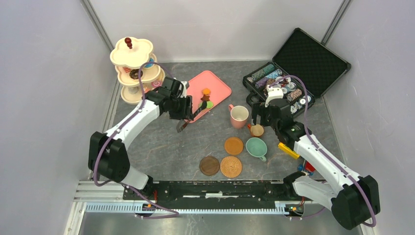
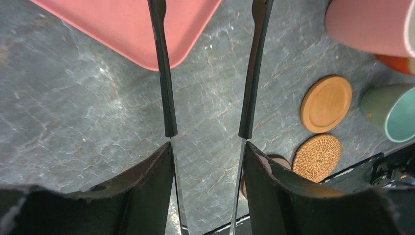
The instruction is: Serve the afternoon tea
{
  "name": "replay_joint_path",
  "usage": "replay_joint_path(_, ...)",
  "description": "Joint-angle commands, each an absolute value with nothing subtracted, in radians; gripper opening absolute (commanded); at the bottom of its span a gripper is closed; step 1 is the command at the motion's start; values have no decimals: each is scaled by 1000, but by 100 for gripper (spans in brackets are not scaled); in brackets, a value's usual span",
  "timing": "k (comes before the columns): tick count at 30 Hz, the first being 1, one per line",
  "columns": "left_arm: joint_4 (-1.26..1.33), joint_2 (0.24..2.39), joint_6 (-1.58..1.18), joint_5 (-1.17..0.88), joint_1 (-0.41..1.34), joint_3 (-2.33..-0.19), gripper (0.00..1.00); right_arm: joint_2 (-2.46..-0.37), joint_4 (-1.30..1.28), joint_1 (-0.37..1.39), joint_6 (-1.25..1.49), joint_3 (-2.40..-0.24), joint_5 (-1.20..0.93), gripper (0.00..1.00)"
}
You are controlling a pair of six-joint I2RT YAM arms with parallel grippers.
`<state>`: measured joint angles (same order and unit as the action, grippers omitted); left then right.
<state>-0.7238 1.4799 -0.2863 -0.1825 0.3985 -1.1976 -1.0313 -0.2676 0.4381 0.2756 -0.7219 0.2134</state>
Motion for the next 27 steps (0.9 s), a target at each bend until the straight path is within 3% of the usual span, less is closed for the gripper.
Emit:
replay_joint_path(1, -661, 1508, -334, -215, 417, -1181, 60, -1042, -258, 442, 291, -753, 237, 98)
replay_joint_path(27, -613, 1713, -336, -86, 475, -1308, 54, -1038, -257, 442, 287, -744, 233, 98)
